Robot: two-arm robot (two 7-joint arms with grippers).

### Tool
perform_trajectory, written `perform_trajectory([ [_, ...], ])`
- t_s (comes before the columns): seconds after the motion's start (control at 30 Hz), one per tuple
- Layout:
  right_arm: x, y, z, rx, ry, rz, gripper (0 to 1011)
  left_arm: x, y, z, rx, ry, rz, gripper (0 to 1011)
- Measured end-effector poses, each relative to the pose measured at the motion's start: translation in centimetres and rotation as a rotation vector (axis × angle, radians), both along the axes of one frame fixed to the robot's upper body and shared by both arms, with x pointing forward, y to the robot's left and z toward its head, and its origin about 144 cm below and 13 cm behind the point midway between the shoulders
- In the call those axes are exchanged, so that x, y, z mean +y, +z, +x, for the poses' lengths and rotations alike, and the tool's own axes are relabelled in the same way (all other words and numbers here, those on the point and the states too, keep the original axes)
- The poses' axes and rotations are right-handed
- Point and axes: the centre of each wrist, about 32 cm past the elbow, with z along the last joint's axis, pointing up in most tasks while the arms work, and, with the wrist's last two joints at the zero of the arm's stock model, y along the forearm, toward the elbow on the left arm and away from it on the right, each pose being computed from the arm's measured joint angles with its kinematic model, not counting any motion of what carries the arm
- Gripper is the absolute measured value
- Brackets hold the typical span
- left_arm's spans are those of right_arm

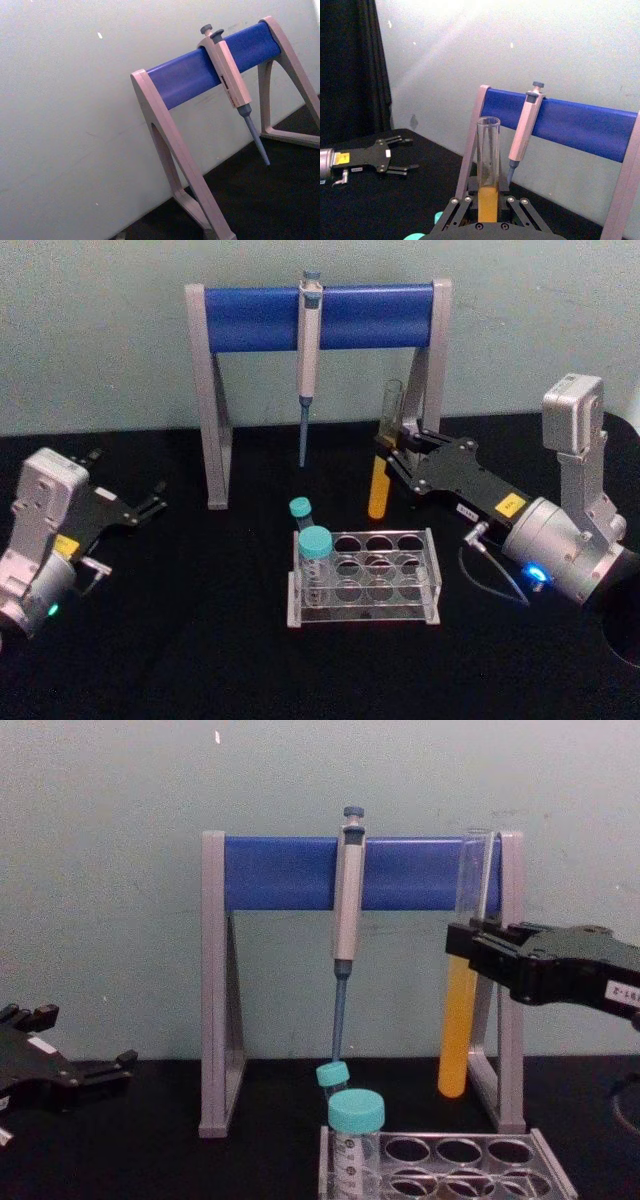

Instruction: Pick up the test tube from the test tube rack, shake it, then place it back into the test tube rack.

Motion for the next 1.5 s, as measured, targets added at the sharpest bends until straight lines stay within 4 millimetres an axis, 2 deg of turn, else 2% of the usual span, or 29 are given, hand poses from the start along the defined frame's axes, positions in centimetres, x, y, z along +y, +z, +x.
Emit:
perform_trajectory([
  [0.4,0.1,-0.1,0.7,0.005,-0.012,0.011,228,0.0,0.0,0.0,0.0,0.0,0.0,1001],
  [0.63,-0.8,-0.1,0.3,0.001,-0.047,0.005,228,0.0,0.0,0.0,0.0,0.0,0.0,1001],
  [0.87,-2.2,0.1,-1.8,0.019,-0.066,0.001,228,0.0,0.0,0.0,0.0,0.0,0.0,1001],
  [1.07,-2.7,0.1,-3.9,0.047,-0.038,-0.002,228,0.0,0.0,0.0,0.0,0.0,0.0,1001],
  [1.3,-1.6,0.0,-4.6,0.071,0.043,0.018,228,0.0,0.0,0.0,0.0,0.0,0.0,1001],
  [1.5,0.0,-0.3,-3.4,0.069,0.102,0.034,228,0.0,0.0,0.0,0.0,0.0,0.0,1001],
])
